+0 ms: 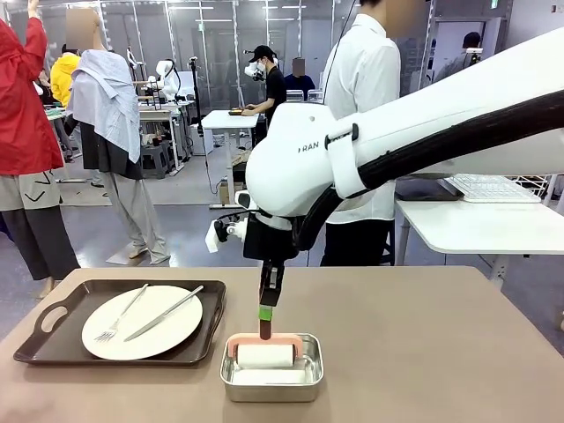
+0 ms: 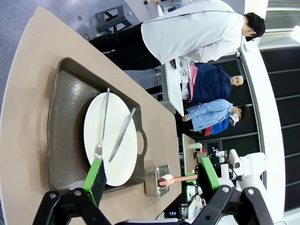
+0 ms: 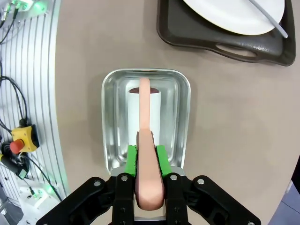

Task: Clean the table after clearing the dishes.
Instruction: Place the Lint Roller back on top of the Airtight Container.

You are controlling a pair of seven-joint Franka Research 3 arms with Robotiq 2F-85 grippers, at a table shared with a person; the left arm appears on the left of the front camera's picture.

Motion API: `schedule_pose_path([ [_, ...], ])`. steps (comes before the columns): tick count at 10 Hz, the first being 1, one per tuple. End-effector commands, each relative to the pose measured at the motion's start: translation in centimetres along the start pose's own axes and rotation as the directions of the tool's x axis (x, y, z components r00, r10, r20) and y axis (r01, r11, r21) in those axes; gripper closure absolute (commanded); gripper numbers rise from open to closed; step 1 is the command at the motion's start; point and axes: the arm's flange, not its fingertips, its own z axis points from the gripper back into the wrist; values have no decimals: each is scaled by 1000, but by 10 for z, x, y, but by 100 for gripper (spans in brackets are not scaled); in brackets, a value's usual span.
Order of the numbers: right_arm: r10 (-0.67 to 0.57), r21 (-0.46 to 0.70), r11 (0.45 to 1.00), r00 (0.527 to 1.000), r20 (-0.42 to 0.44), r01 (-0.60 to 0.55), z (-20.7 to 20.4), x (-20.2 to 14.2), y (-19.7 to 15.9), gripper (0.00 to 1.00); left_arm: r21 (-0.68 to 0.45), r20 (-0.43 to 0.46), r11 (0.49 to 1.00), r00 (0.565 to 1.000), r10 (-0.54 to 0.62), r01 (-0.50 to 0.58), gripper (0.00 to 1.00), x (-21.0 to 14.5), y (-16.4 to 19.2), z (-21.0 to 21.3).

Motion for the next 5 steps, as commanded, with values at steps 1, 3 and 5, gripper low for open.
schedule_pose_path([
  [1,-1,17,1000,1000,-30,2,-2,12,-8,79,-15,1,1000,1000,-2,2,0,0,-1,2],
  [3,-18,44,999,998,-66,21,-17,9,-24,79,-15,1,1000,1000,-2,2,0,0,-1,2],
  [5,-24,31,999,998,-64,26,-26,2,-34,79,-15,1,1000,1000,-2,2,0,0,-1,2],
])
